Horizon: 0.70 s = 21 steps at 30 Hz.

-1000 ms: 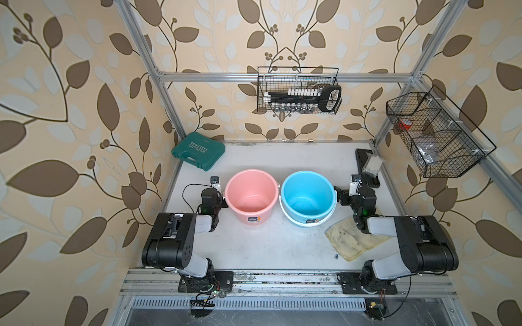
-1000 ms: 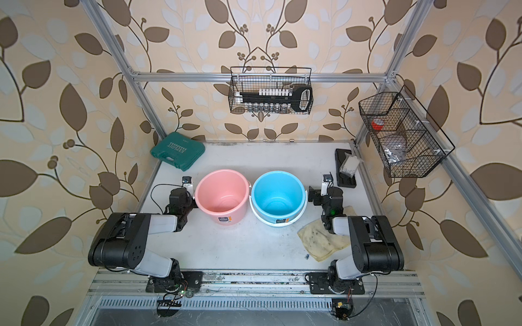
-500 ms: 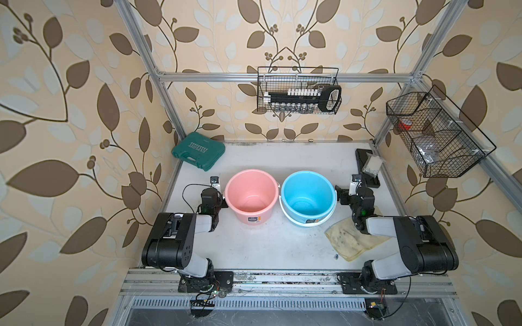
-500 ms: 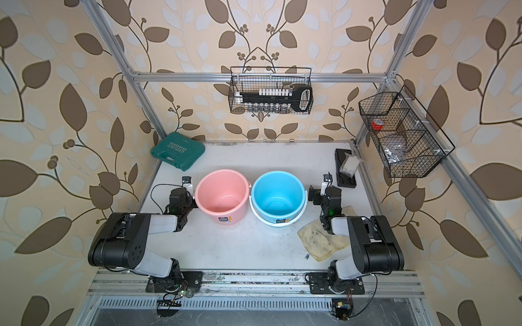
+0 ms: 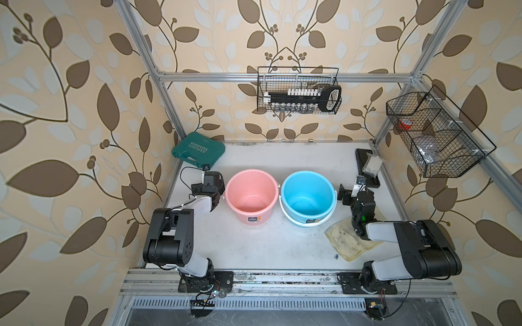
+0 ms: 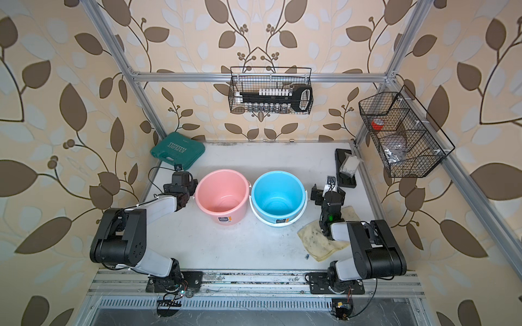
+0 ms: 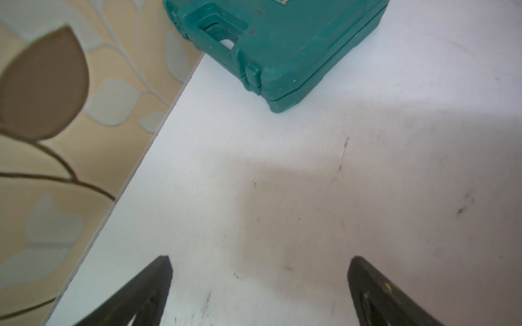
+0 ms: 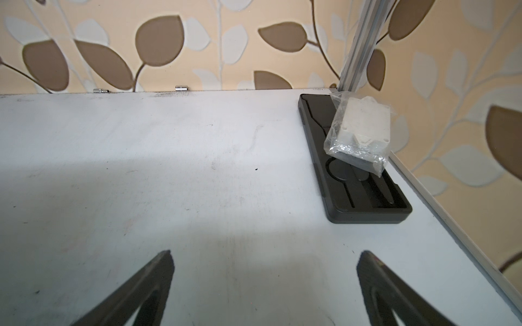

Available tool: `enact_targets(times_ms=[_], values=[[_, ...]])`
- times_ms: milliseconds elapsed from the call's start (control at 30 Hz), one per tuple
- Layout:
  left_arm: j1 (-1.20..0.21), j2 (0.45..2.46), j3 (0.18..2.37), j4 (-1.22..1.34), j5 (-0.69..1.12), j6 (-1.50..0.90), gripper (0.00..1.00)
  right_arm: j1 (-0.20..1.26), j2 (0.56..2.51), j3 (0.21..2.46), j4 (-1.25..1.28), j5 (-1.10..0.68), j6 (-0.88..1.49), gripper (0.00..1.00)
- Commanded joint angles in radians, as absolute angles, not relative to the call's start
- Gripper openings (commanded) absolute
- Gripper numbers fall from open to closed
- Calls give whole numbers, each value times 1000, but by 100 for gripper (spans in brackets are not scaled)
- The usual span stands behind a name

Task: Wipe the inside of the bucket with a cloth
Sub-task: Pick up the bucket from the center of the board.

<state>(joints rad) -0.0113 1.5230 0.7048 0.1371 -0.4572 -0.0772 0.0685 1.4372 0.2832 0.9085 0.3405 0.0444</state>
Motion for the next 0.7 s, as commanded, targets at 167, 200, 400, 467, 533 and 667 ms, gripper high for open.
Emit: enact_targets(times_ms=[167,200,400,467,533,667], values=[[41,1517,863,-123,-540,-215,99,106,1350,336,748,524,89,99],[46,1514,871,-132,-546,-229,99,106,1346,344,724,526,97,99],[100,1512,946,-235,-453,-357,99,107,1323,363,655,573,126,99],[100,1522,994,-286,-478,-400,99,100,1308,401,562,582,155,99],[99,1527,1030,-319,-443,-395,99,99,1294,423,518,595,155,99],[100,1502,1067,-354,-322,-371,99,61,1222,468,367,575,236,99]])
